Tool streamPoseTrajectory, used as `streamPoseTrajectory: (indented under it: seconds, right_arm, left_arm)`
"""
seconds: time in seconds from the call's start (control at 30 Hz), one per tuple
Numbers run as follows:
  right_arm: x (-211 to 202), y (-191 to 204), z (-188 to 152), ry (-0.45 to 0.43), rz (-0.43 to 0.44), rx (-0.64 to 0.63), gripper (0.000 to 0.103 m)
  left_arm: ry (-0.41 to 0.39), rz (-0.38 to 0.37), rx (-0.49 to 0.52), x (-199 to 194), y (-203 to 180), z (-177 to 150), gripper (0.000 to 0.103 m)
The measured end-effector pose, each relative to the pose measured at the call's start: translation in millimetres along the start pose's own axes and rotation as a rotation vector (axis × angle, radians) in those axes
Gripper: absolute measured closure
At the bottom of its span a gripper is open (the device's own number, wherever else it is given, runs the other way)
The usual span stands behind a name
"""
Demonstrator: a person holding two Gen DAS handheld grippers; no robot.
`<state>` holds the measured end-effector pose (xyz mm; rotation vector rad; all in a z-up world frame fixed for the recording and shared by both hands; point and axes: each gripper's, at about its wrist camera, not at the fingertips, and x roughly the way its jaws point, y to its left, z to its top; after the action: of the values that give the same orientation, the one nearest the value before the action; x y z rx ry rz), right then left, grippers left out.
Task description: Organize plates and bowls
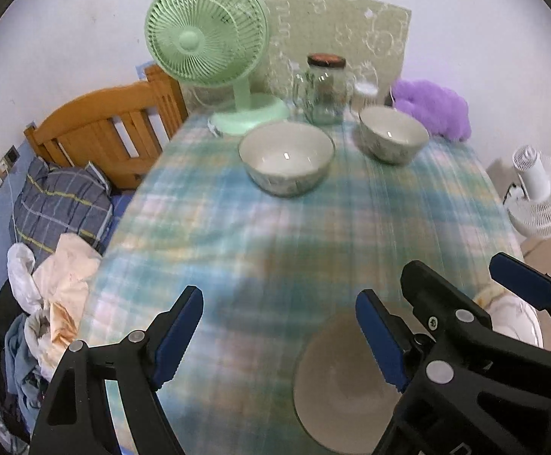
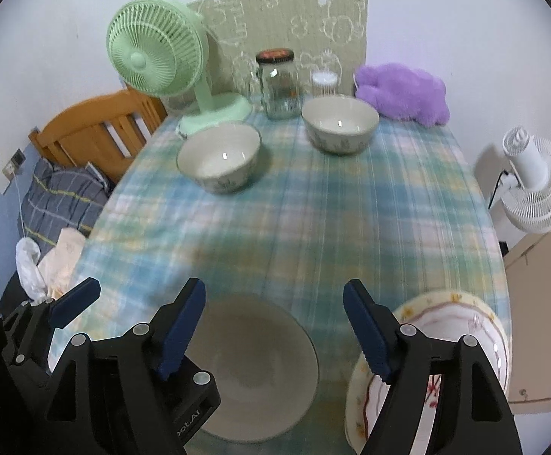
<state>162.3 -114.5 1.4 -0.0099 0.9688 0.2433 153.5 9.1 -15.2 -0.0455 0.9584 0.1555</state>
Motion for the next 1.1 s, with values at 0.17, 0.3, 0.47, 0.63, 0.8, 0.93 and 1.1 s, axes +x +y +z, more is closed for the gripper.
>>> streamPoseTrajectory:
  seconds: [0.17,0.3,0.47,0.63,0.8,0.93,1.1]
  right_arm:
    - [5,12,26,-0.029,-0.027,0.011,0.025]
    - [9,21,44,-0.062,-0.05,0.015,0.025]
    - [22,29,70,-0.07,-0.086,0.035,0.025]
    - [38,33,92,-0.085,-0.112,0.062,0.025]
    - [57,38,112,-0.097,-0.146,0.083,0.025]
    - [75,41,126,-0.101,-0.17,0.086,0.028]
    - [102,44,141,-0.09,-0.178,0.096,0.033]
  left_arm:
    - [-0.027,-0.004,-0.016,7,12,24,0.019]
    - [-0.05,-0.009,-0.022,15,21,43,0.019]
    - [-0.055,-0.026,-0.005,29,27,69,0.021]
    - [-0.071,-0.029,0.02,47,31,92,0.022]
    - [-0.071,-0.049,0.023,69,36,112,0.023]
    - [-0.064,-0.053,0.029,90,39,127,0.025]
    - [-0.053,-0.035,0.047,116,41,142,0.031]
